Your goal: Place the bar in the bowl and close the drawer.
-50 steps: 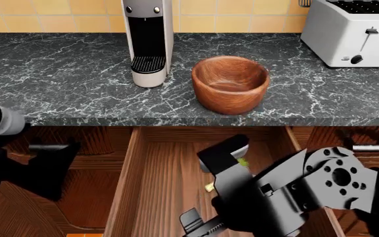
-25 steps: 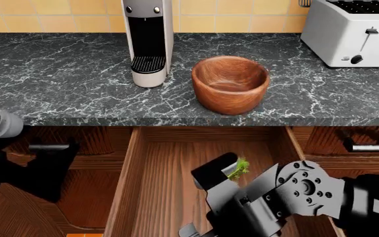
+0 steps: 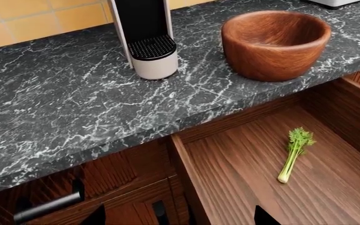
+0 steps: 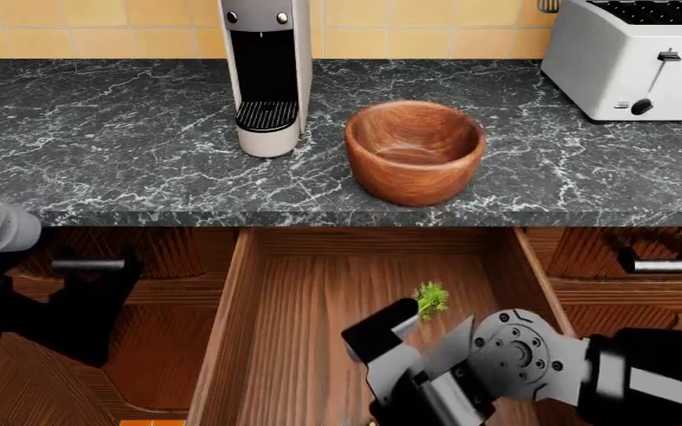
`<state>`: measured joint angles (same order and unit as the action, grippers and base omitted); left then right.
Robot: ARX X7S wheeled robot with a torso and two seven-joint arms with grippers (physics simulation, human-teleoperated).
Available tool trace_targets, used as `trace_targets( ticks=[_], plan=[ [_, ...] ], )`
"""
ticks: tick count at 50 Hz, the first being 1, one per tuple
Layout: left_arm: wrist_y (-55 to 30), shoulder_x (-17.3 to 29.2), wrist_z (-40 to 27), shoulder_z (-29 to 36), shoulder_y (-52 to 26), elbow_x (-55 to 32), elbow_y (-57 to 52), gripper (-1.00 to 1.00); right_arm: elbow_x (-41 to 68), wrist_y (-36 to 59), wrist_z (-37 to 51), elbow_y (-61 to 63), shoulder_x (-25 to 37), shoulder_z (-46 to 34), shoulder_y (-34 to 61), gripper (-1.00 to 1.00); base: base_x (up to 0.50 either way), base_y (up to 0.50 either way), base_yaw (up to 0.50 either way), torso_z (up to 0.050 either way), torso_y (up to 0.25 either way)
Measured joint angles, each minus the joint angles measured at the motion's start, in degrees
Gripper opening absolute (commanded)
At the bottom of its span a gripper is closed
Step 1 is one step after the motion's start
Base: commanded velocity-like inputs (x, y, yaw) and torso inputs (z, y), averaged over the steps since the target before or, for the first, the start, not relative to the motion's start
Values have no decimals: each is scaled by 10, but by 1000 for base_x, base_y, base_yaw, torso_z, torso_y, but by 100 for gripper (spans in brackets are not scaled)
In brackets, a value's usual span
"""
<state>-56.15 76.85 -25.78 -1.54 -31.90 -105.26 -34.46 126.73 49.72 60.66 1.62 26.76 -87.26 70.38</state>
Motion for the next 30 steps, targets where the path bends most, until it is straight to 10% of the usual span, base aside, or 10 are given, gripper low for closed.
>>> trace_targets(
  ticks=[30],
  plan=[
    [-5,-10,9,-14,20,15,3,100,-64,9,-56,-72,-33,-32,-34,100,0,0,0,0,0]
  ],
)
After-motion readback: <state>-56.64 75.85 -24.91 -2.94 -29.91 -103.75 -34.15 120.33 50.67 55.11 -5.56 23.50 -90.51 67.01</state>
